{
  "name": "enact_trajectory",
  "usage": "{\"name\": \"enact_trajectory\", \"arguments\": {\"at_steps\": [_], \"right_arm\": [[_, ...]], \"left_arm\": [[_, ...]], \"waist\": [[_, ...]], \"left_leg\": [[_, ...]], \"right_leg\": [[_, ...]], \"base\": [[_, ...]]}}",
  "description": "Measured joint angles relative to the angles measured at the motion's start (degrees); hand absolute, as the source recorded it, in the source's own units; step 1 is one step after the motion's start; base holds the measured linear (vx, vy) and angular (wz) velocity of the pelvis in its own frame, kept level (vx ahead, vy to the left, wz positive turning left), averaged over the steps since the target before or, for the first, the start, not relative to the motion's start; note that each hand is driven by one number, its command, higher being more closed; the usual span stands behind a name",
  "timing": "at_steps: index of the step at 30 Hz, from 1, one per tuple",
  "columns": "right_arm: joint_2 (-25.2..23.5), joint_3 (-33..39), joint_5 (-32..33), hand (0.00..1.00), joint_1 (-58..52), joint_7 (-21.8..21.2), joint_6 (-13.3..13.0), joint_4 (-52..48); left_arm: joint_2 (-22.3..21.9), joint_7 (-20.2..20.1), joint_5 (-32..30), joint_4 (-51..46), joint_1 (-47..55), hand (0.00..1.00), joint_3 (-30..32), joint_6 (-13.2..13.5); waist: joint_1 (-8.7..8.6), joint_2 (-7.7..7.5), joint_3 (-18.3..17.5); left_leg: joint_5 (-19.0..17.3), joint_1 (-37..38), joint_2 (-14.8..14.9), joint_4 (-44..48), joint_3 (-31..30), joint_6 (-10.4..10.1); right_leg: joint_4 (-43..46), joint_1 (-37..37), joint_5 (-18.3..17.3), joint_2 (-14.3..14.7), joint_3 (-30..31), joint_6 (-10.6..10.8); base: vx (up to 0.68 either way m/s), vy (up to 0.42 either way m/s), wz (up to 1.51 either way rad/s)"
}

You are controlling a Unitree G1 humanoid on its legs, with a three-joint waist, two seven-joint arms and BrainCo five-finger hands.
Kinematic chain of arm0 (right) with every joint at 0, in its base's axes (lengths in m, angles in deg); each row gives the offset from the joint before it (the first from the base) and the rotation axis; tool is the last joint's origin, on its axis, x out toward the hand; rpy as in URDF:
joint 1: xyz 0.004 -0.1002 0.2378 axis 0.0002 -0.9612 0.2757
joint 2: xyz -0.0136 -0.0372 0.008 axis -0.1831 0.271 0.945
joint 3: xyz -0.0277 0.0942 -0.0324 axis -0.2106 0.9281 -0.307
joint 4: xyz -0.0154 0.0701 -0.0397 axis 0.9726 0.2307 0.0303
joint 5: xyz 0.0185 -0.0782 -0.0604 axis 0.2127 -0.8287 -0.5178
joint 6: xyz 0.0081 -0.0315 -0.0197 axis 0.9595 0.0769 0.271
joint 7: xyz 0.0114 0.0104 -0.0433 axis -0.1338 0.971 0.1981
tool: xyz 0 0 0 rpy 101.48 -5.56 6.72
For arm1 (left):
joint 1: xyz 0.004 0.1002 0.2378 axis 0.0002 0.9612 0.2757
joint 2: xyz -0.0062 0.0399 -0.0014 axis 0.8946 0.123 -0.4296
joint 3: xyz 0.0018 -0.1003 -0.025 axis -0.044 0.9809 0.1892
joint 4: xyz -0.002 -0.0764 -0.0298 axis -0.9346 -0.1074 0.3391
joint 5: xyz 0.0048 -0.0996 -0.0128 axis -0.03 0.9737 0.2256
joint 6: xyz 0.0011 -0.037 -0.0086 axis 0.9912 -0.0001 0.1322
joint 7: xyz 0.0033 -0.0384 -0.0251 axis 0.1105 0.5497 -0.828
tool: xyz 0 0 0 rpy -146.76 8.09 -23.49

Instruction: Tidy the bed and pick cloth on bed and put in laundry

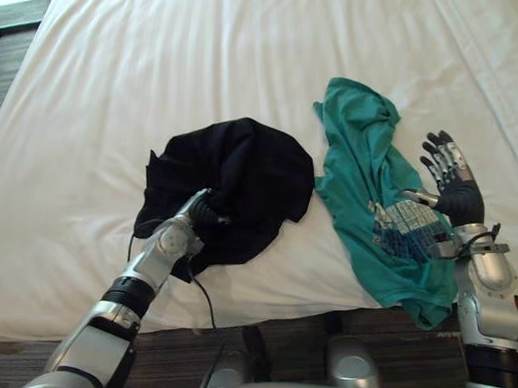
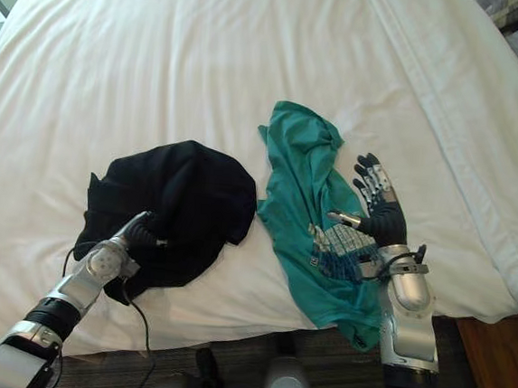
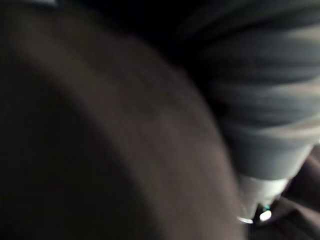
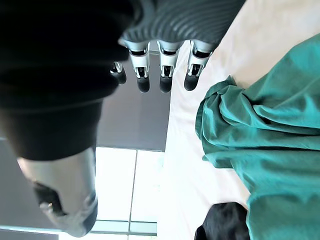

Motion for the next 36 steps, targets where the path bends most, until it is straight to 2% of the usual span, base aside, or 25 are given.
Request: {"name": "enact_trajectory", "arguments": {"at_steps": [2,3,6,10,13,15,17,19,23,25,26,27,30,32,35,36], "right_arm": [[0.83,-0.81,-2.92,0.0,0.69,0.46,0.49,0.14],[1.49,-1.54,-6.47,0.0,1.64,1.48,0.68,1.1],[2.0,-1.61,-11.38,0.0,4.46,4.63,2.32,3.93],[5.02,-1.51,-15.17,0.0,9.53,7.46,5.62,9.6],[8.37,-1.14,-17.86,0.0,13.68,9.95,7.51,14.53],[9.96,-0.96,-18.28,0.0,15.6,10.71,8.34,18.04],[12.14,-0.71,-21.48,0.0,18.34,11.51,9.44,23.93],[14.46,-0.19,-28.73,0.0,21.42,12.38,9.97,28.86],[18.2,-1.15,-42.12,0.0,27.36,12.42,11.85,36.25],[18.23,-1.91,-48.98,0.0,29.09,11.79,14.46,38.02],[18.19,-2.23,-53.29,0.0,30.06,10.08,16.65,39.11],[18.19,-2.2,-57.48,1.0,31.49,7.79,18.83,40.18],[17.8,-2.13,-65.11,1.0,32.43,2.04,23.17,41.19],[17.36,-1.24,-67.17,1.0,32.48,0.6,24.75,41.58],[15.64,0.33,-66.01,1.0,32.53,0.69,26.11,43.25],[15.2,1.25,-63.6,1.0,32.52,1.1,26.49,44.36]], "left_arm": [[-0.61,-1.41,3.09,-1.81,1.43,1.0,-0.45,0.08],[-1.61,-3.13,7.75,-4.42,4.32,1.0,-0.37,0.74],[-3.14,-6.54,14.11,-7.59,9.5,1.0,0.09,2.7],[-4.73,-11.41,18.38,-10.7,15.4,1.0,0.68,4.64],[-6.42,-15.41,19.43,-11.61,21.02,1.0,0.83,4.38],[-6.85,-16.89,19.59,-11.37,24.26,1.0,0.94,3.22],[-7.38,-18.03,19.74,-10.26,28.13,1.0,1.11,1.79],[-7.53,-18.46,19.92,-9.53,30.77,1.0,1.29,0.63],[-7.96,-18.26,21.65,-9.37,31.49,1.0,2.75,1.01],[-8.03,-18.03,22.62,-8.93,31.49,1.0,2.86,1.48],[-8.09,-18.0,22.71,-8.67,31.49,1.0,2.81,2.27],[-8.18,-18.0,22.71,-8.63,31.5,1.0,2.8,2.64],[-8.16,-18.56,22.71,-8.96,31.5,1.0,2.88,3.38],[-8.15,-19.26,22.7,-10.02,31.5,1.0,2.95,3.38],[-8.01,-19.35,22.7,-12.42,31.6,1.0,3.42,3.34],[-7.96,-19.4,22.71,-13.85,31.67,1.0,4.13,3.31]], "waist": [[0.29,0.31,0.47],[1.02,0.69,1.27],[1.6,1.44,1.98],[4.34,2.32,3.42],[5.33,3.67,4.95],[6.14,4.08,5.69],[6.78,4.62,6.22],[7.45,5.18,6.86],[8.58,6.1,7.38],[9.09,6.31,7.48],[9.07,6.55,7.58],[9.0,6.69,7.57],[9.78,6.53,7.55],[10.38,6.4,7.5],[10.54,5.64,7.16],[10.53,5.19,6.96]], "left_leg": [[0.14,-0.02,-0.36,-0.09,-0.14,0.21],[0.41,-0.12,-0.82,-0.11,-0.72,0.61],[0.57,-1.37,-1.04,-0.17,-3.6,0.83],[1.69,-2.23,-1.45,-0.94,-6.3,1.24],[2.4,-3.58,-2.2,-1.09,-8.37,1.69],[2.55,-4.14,-2.51,-1.14,-9.15,1.76],[3.23,-4.61,-3.07,-1.92,-10.04,1.98],[3.67,-5.47,-3.55,-2.08,-11.2,2.24],[4.1,-6.01,-4.12,-2.02,-12.12,2.48],[4.34,-6.05,-4.35,-2.03,-12.75,2.4],[4.52,-6.06,-4.52,-2.02,-13.38,2.32],[4.74,-6.06,-4.76,-2.02,-14.34,2.21],[4.85,-5.97,-4.83,-2.03,-15.37,2.16],[4.77,-5.97,-4.84,-2.06,-15.85,1.75],[4.94,-5.66,-4.76,-2.08,-16.41,1.58],[5.03,-5.28,-4.68,-2.15,-16.61,1.57]], "right_leg": [[0.0,0.02,0.13,-0.36,-0.19,0.23],[0.05,0.23,0.23,-0.85,-0.73,0.4],[0.26,0.34,0.1,-1.38,-3.16,0.54],[1.58,-0.23,-0.44,-2.17,-5.26,0.76],[2.45,-0.74,-0.83,-3.18,-7.46,1.14],[2.69,-1.11,-0.88,-3.49,-7.96,1.22],[3.45,-1.71,-1.35,-4.18,-9.13,1.56],[3.56,-2.11,-1.37,-4.64,-9.98,1.58],[4.11,-2.3,-1.41,-5.36,-11.12,1.65],[4.51,-2.2,-1.68,-5.61,-11.8,1.87],[4.48,-1.74,-1.77,-5.88,-12.73,1.98],[4.58,-1.25,-1.96,-6.14,-13.53,2.11],[4.51,-0.49,-2.28,-6.29,-14.62,2.21],[4.38,-0.31,-2.28,-6.3,-15.29,2.2],[3.85,0.91,-2.27,-6.18,-15.88,2.18],[3.35,1.61,-2.21,-6.03,-16.06,2.17]], "base": [[-0.05,0.045,0.08],[-0.06,0.036,0.18],[-0.05,0.01,0.45],[-0.05,-0.002,0.36],[-0.03,0.021,0.39],[0.0,0.03,0.22],[0.02,0.032,0.3],[0.03,0.033,0.25],[0.0,0.035,0.17],[-0.02,0.018,0.16],[-0.03,0.018,0.34],[-0.03,0.016,0.36],[-0.03,0.021,0.31],[-0.03,0.011,0.13],[0.01,-0.004,0.11],[0.03,-0.014,0.07]]}}
